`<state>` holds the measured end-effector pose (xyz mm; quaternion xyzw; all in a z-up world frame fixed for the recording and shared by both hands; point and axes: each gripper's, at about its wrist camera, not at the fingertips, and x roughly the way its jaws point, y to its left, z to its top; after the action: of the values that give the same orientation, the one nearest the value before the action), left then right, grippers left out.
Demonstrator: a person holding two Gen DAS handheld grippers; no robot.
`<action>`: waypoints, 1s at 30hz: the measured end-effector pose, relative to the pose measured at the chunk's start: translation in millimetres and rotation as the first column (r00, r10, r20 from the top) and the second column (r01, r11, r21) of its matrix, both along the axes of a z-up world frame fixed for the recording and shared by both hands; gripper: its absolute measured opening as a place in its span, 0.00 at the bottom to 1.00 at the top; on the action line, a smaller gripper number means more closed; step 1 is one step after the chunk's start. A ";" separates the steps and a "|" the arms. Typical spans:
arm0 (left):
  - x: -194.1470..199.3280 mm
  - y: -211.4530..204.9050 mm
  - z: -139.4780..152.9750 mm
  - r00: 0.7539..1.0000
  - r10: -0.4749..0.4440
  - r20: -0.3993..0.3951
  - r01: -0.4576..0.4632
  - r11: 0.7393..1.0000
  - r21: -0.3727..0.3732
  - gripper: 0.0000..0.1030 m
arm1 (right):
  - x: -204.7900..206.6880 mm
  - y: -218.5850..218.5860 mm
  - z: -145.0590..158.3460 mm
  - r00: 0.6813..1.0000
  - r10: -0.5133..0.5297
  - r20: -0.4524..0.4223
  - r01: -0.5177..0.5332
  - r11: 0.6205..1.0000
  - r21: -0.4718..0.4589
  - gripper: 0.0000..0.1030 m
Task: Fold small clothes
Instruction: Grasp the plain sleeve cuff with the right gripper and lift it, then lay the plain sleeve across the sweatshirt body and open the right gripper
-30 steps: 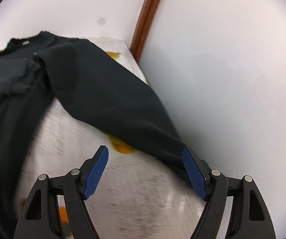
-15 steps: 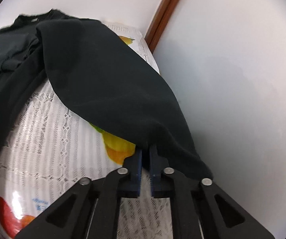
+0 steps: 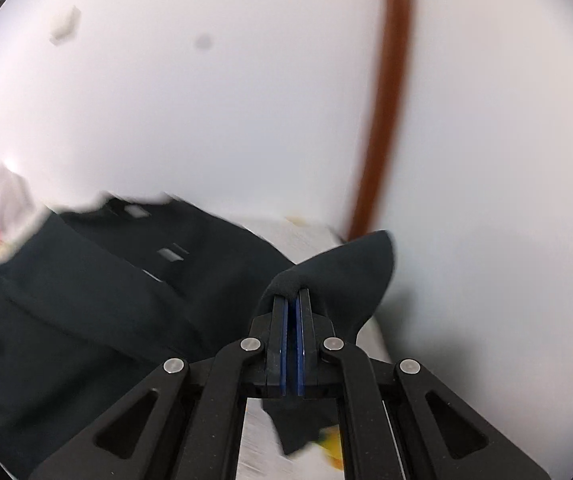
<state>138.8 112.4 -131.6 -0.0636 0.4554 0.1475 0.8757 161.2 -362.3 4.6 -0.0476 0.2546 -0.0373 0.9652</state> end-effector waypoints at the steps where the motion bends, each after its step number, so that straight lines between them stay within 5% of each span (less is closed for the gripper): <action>1: -0.1 0.6 1.1 1.000 0.000 0.002 0.000 1.000 0.002 0.69 | 7.8 20.1 5.6 0.999 0.046 0.013 -0.047 0.999 0.020 0.03; 5: 0.1 7.0 7.9 1.000 -0.014 0.023 0.014 1.000 0.007 0.69 | 25.7 90.6 6.1 0.983 0.182 0.018 -0.183 0.980 0.082 0.03; 11: 4.3 23.5 12.0 0.998 -0.038 0.052 0.039 0.999 -0.027 0.69 | 71.7 170.9 -38.1 0.964 0.260 -0.062 -0.248 0.956 0.155 0.04; 17: 15.5 29.8 9.4 0.993 -0.098 0.062 0.101 0.993 -0.058 0.69 | 108.5 215.7 -99.9 0.931 0.249 -0.266 -0.214 0.965 0.151 0.08; 18: 16.9 29.2 9.1 0.992 -0.111 0.063 0.115 0.991 -0.062 0.69 | 110.0 218.0 -110.3 0.923 0.249 -0.292 -0.213 0.965 0.150 0.11; 20: 19.4 28.0 9.4 0.986 -0.150 0.076 0.155 0.985 -0.069 0.69 | 102.9 216.2 -117.6 0.918 0.234 -0.320 -0.202 0.971 0.130 0.34; 23: 22.6 28.5 10.4 0.976 -0.197 0.090 0.204 0.976 -0.072 0.69 | 73.3 190.7 -109.6 0.963 0.133 -0.234 -0.122 0.991 0.062 0.59; 27: 26.5 34.3 8.9 0.967 -0.236 0.099 0.245 0.965 -0.093 0.69 | 55.1 137.1 -104.6 0.976 -0.079 -0.204 0.089 0.995 0.040 0.59; 30: 31.3 36.4 6.6 0.959 -0.267 0.099 0.277 0.954 -0.117 0.69 | 64.9 112.3 -119.7 0.949 -0.108 -0.296 0.138 0.987 0.080 0.59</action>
<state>170.1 148.8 -125.0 -0.0632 0.4320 -0.0073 0.8996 226.0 -250.0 -115.1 0.0114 0.3975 -0.0773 0.9143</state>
